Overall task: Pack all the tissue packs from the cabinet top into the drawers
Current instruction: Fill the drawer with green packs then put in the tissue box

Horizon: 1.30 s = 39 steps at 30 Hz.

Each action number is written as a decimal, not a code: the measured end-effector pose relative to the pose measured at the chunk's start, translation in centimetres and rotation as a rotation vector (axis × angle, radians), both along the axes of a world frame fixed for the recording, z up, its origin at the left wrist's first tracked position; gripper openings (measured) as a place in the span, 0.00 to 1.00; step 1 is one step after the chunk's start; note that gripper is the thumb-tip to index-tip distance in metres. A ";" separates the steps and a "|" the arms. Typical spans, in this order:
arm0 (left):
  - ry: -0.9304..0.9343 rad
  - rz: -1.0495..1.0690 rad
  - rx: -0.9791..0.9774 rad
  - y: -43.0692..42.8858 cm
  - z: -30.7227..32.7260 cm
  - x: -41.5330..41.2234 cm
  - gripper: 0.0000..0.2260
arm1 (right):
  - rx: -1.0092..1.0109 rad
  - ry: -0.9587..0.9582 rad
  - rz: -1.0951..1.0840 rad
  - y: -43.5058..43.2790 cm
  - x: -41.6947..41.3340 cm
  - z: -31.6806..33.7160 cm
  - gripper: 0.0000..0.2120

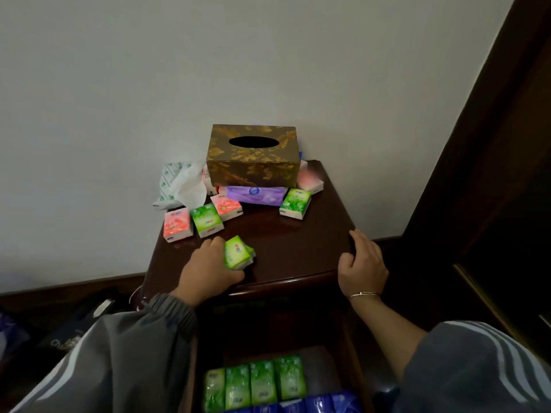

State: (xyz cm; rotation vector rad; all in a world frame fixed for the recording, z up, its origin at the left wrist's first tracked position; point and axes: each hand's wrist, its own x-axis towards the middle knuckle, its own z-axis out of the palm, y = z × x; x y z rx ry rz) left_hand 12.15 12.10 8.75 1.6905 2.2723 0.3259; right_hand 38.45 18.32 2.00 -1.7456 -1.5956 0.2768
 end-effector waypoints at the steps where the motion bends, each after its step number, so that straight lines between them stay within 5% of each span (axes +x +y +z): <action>1: -0.004 0.014 0.009 -0.5 -0.1 -1.0 0.28 | -0.002 0.000 0.002 0.0 0.0 0.0 0.28; 13: -0.106 0.077 0.249 -2.5 -2.0 -3.8 0.24 | -0.055 -0.150 0.038 -0.2 0.2 1.0 0.22; 17: -0.113 0.072 0.345 -2.5 -2.6 -3.9 0.24 | 0.060 -0.203 0.040 0.2 -0.9 2.8 0.17; 22: -0.175 0.087 0.429 -3.1 -3.5 -4.4 0.27 | 0.241 -0.323 0.289 2.0 -6.6 6.4 0.18; 29: -0.481 0.093 0.516 -4.6 -4.0 -5.8 0.27 | -0.172 -0.505 0.331 5.3 -11.0 5.7 0.24; 39: -0.710 0.144 0.630 -4.7 -3.8 -6.2 0.23 | 0.006 -0.261 0.545 1.4 -7.5 5.4 0.08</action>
